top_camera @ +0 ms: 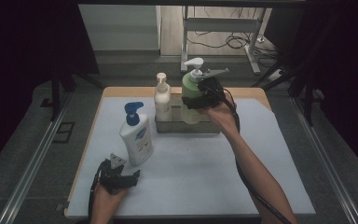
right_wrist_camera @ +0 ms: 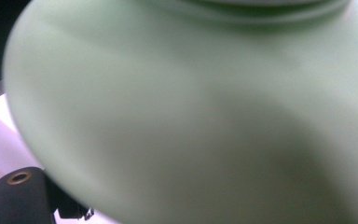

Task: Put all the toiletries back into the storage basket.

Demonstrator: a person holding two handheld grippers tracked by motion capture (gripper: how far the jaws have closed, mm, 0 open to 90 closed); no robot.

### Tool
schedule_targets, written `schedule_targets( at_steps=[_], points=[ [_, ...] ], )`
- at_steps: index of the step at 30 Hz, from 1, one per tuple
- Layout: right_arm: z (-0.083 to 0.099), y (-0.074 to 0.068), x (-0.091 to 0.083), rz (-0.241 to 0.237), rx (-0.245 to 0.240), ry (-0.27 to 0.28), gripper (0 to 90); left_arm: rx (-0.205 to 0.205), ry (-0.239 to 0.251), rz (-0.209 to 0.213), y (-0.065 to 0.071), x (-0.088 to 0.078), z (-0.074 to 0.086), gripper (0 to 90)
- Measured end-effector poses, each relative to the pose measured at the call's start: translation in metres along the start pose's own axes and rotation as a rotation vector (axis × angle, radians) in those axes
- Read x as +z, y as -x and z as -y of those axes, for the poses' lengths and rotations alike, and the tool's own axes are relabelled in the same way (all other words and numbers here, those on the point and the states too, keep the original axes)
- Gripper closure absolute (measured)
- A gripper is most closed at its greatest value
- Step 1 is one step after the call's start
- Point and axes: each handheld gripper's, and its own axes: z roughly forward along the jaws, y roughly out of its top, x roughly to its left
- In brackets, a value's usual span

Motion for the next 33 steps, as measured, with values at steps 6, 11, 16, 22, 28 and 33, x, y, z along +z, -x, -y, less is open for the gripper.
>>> schedule_targets(
  at_steps=[6, 11, 16, 22, 28, 33],
  points=[
    [-0.002, 0.004, 0.009, 0.021, 0.003, -0.004, 12.2, 0.000, 0.000, 0.000, 0.000, 0.000, 0.000, 14.1],
    [-0.002, 0.007, 0.016, 0.036, 0.008, -0.003, 12.2, 0.000, 0.000, 0.001, 0.000, 0.000, 0.000, 14.1],
    [0.000, 0.009, 0.022, 0.049, 0.009, -0.003, 12.2, 0.000, 0.000, 0.001, 0.000, 0.000, 0.000, 14.1],
    [0.004, 0.011, 0.029, 0.049, 0.012, -0.016, 12.2, -0.001, -0.002, 0.000, 0.000, 0.000, 0.000, 14.1],
    [0.009, 0.012, 0.034, 0.041, 0.012, -0.030, 12.2, -0.001, -0.002, 0.000, 0.000, 0.000, 0.000, 14.1],
    [0.012, 0.011, 0.037, 0.036, 0.006, -0.039, 12.3, -0.002, -0.001, 0.000, 0.000, 0.000, 0.000, 14.1]
  ],
)
